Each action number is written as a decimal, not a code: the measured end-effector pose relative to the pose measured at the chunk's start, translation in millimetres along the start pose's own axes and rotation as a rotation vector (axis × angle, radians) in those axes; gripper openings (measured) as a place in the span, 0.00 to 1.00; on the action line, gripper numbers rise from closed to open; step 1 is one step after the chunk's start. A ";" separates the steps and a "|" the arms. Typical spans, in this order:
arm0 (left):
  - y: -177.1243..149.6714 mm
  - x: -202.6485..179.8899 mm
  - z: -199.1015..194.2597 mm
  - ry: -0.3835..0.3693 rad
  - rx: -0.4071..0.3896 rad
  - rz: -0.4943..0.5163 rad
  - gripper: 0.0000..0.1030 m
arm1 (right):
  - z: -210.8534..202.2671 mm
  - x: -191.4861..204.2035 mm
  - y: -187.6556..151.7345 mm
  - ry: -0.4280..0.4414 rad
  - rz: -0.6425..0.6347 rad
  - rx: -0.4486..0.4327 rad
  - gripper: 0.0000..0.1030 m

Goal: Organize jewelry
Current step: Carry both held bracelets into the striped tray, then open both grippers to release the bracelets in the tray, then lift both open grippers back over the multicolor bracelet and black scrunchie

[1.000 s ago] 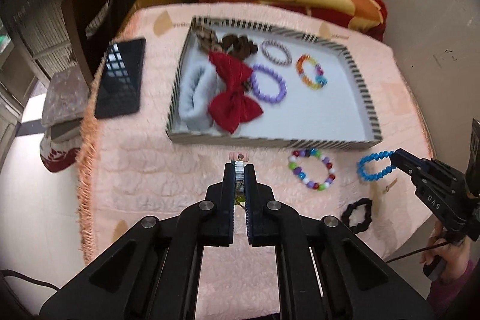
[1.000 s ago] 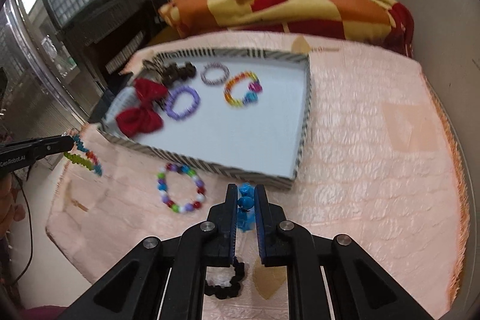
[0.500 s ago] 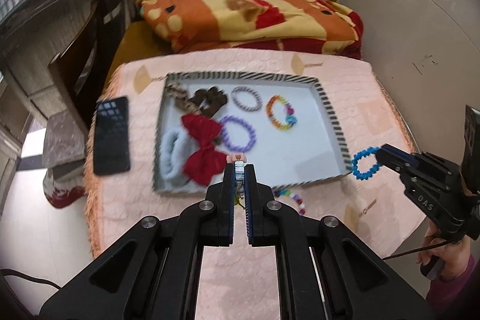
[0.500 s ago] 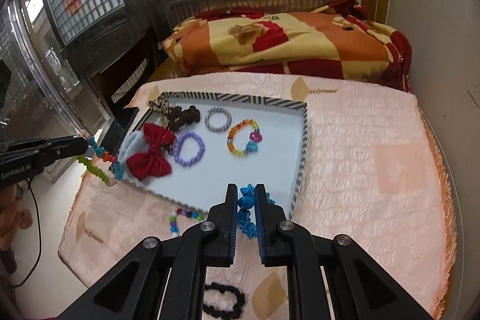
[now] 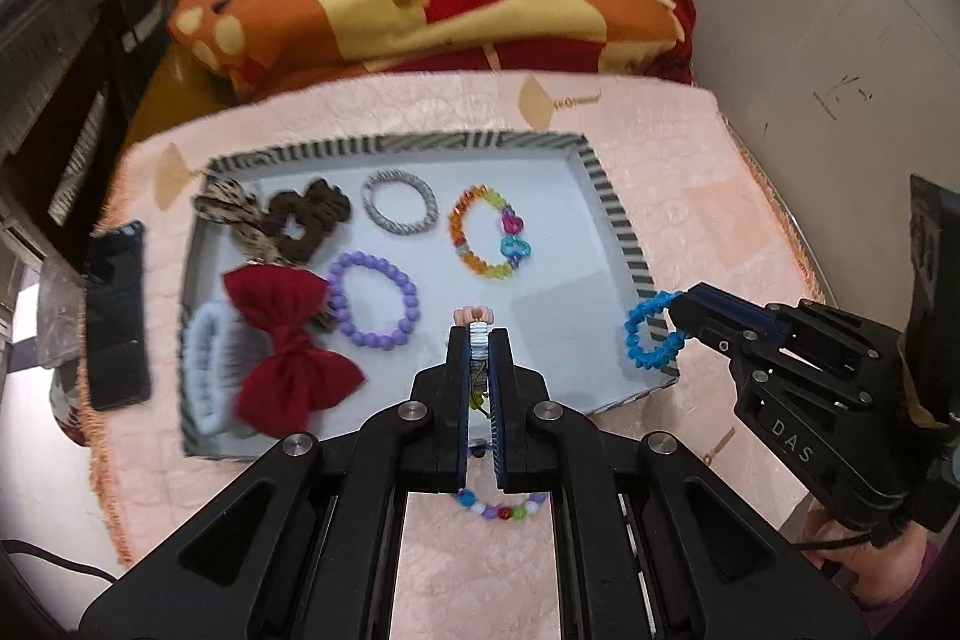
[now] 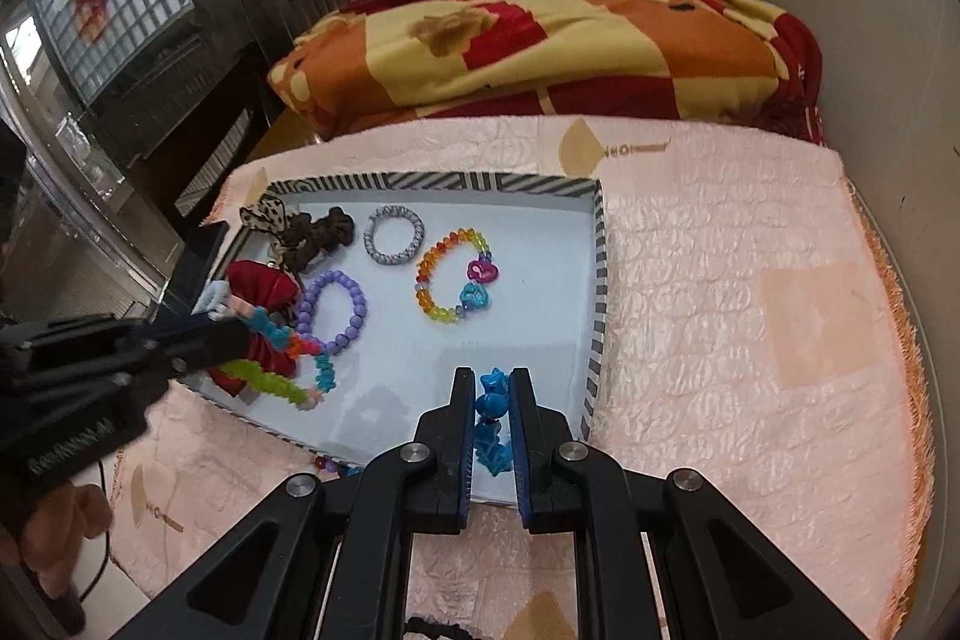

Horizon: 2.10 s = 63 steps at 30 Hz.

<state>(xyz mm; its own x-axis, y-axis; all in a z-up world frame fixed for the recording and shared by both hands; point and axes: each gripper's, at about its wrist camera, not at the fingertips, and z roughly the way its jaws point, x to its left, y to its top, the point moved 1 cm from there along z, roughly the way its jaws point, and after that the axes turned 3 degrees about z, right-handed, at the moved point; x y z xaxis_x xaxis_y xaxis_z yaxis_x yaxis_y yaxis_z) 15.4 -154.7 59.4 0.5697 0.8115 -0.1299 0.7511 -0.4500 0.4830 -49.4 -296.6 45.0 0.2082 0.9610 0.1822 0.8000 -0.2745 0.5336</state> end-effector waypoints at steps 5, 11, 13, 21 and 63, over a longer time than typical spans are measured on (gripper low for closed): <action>-6.9 19.3 27.4 0.031 0.061 -0.023 0.04 | 11.4 8.2 6.8 0.016 -0.002 0.013 0.10; -22.7 54.9 53.9 0.092 0.130 -0.063 0.04 | 30.1 21.0 20.9 0.071 0.012 0.024 0.10; -26.0 61.6 59.8 0.102 0.144 -0.073 0.04 | 40.0 19.3 23.3 0.069 0.024 0.035 0.10; -29.3 67.2 70.8 0.097 0.163 -0.064 0.04 | 89.0 -4.4 8.8 0.027 0.091 0.161 0.10; -29.0 47.2 19.6 0.183 0.038 -0.043 0.47 | -3.3 17.5 9.6 0.068 0.099 0.050 0.41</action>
<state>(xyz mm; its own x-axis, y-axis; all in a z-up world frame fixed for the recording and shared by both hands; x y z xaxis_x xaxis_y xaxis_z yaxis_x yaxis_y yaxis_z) 27.0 -110.6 22.3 0.4694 0.8829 0.0120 0.7873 -0.4246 0.4470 -39.9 -282.5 56.1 0.2505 0.9242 0.2883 0.8048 -0.3643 0.4686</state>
